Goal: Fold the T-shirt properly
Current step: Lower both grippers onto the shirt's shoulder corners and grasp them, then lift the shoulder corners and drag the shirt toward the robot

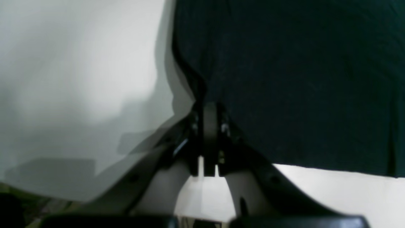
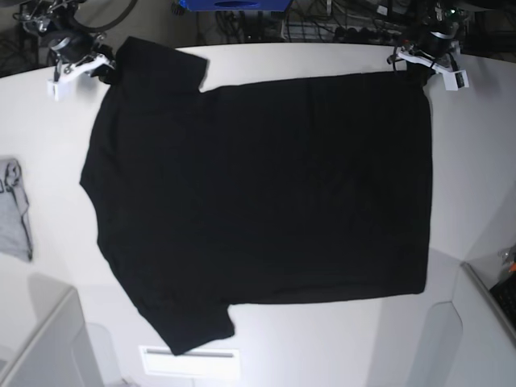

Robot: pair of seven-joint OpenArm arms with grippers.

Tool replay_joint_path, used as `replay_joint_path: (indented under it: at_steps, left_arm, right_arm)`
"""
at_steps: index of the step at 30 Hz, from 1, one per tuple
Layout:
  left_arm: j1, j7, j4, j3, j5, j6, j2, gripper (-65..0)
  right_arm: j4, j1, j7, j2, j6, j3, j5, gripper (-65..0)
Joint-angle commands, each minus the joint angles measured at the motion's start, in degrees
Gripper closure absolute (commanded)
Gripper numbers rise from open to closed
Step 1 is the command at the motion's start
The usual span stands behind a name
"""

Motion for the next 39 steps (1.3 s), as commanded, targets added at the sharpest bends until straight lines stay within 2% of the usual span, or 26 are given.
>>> replay_joint_path:
  at_steps: [1,8,17,20,25,39]
  left_arm:
    - [1.6,0.2,0.9,-0.3,0.1,0.4,-0.5,0.0]
    - [3.6,0.2,2.7,-0.3,0.1,0.4,-1.0,0.0]
    - [7.7,0.0,9.1,-0.6,0.1,0.4,-1.1,0.0]
    - [9.1,0.1,10.2,-3.6,0.1,0.4,-0.8,0.0]
    - [10.6,0.2,10.3,-5.8,0.1,0.3,-1.0,0.0]
    - [9.5,0.3,11.4,-5.5,-0.3,0.3,-0.8,0.0]
  right_arm:
    - [1.2,-1.3,-1.3,0.2,0.5,0.3,-1.5,0.0]
    - [6.0,-3.8,-1.3,0.0,0.6,0.6,-1.3,0.0]
    - [14.3,-7.1,-1.3,-3.7,1.0,0.7,-1.3,0.0]
    - [16.9,-7.8,-1.4,-4.5,1.0,0.7,-1.3,0.0]
    - [17.1,-8.0,-1.4,-4.8,1.0,0.7,-1.3,0.0]
    - [18.7,-4.2,-1.9,-4.6,0.9,0.1,-1.3,0.0]
